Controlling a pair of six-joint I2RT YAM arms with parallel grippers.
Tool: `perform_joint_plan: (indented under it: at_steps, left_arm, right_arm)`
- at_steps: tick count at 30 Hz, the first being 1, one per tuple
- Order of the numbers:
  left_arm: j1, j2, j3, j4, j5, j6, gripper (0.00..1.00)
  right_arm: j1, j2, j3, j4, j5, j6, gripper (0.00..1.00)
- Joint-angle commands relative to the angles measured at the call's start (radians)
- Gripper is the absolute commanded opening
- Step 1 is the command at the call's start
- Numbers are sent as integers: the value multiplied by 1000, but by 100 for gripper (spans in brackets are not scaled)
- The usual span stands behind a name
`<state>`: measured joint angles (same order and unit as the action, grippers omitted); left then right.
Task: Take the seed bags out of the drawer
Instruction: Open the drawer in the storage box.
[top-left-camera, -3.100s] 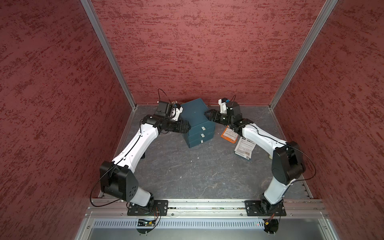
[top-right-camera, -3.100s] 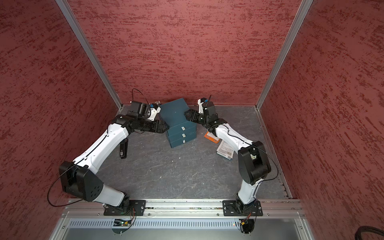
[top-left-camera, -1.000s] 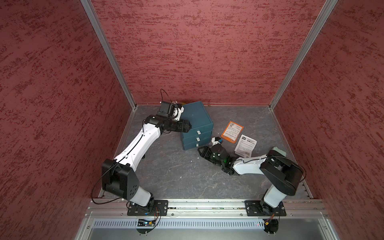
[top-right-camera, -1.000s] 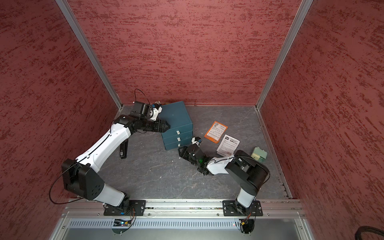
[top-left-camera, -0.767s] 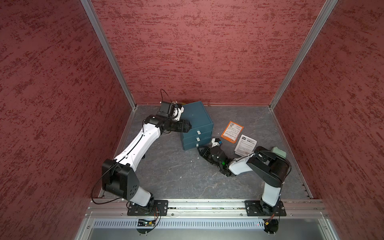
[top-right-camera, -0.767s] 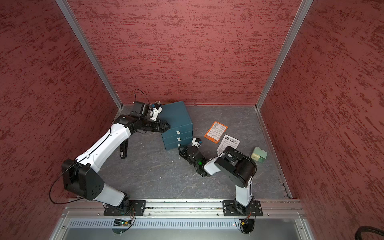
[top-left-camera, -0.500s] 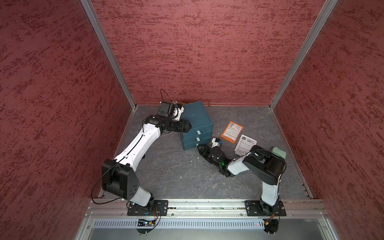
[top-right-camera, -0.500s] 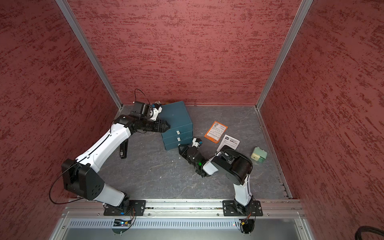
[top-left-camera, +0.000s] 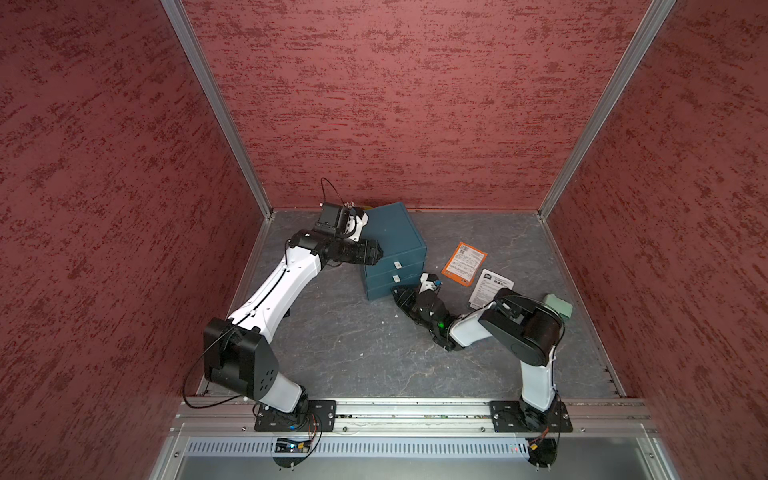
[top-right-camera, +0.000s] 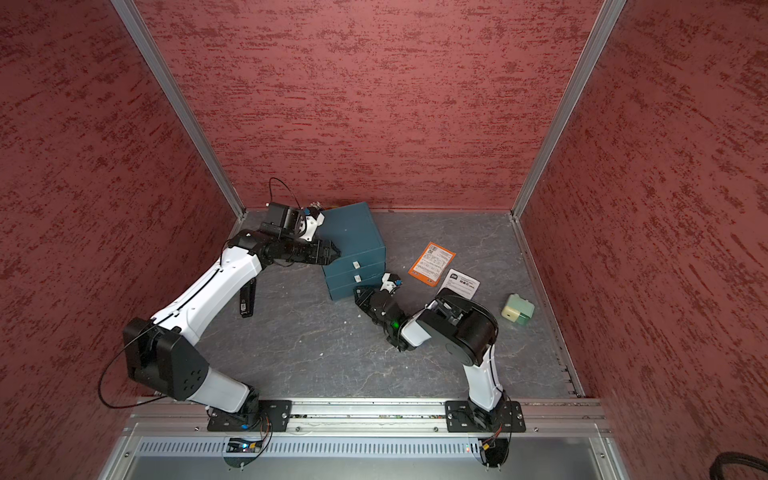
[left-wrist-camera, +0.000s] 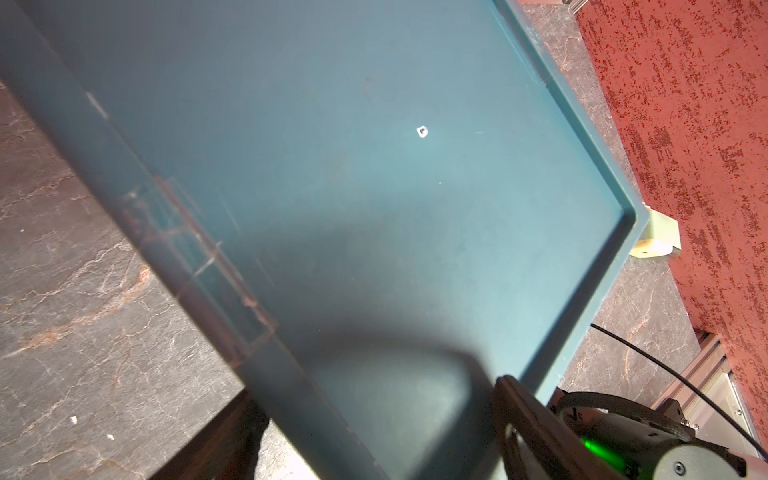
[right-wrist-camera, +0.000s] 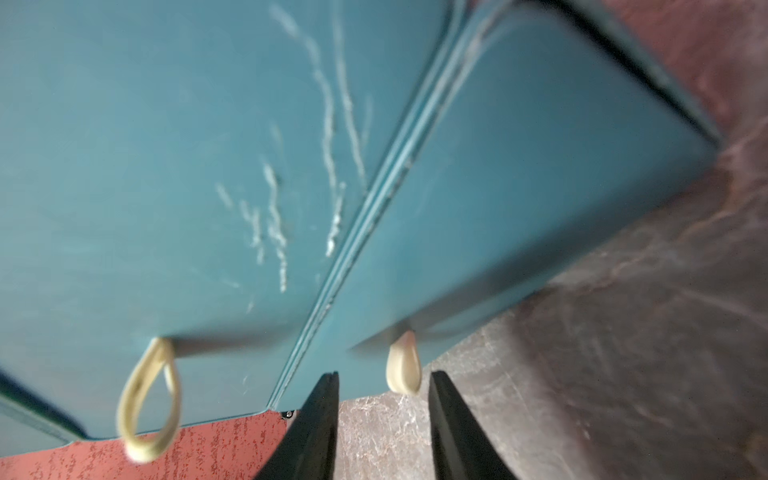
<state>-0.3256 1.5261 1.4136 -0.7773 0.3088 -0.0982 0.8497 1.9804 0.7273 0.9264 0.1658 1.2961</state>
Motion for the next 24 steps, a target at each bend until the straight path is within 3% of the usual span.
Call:
perform_joint_plan:
  at_steps: [1, 11, 16, 24]
  left_arm:
    - [-11, 6, -10, -29, 18, 43, 87]
    - [-4, -2, -17, -29, 25, 46, 87]
    - [-5, 4, -10, -30, 30, 47, 87]
    - [-3, 7, -11, -27, 29, 47, 87]
  right_arm:
    - [6, 28, 29, 23, 34, 19, 36]
    - [7, 52, 40, 45, 70, 42, 16]
    - [9, 42, 35, 23, 61, 42, 0]
    - [35, -16, -41, 9, 63, 52, 0]
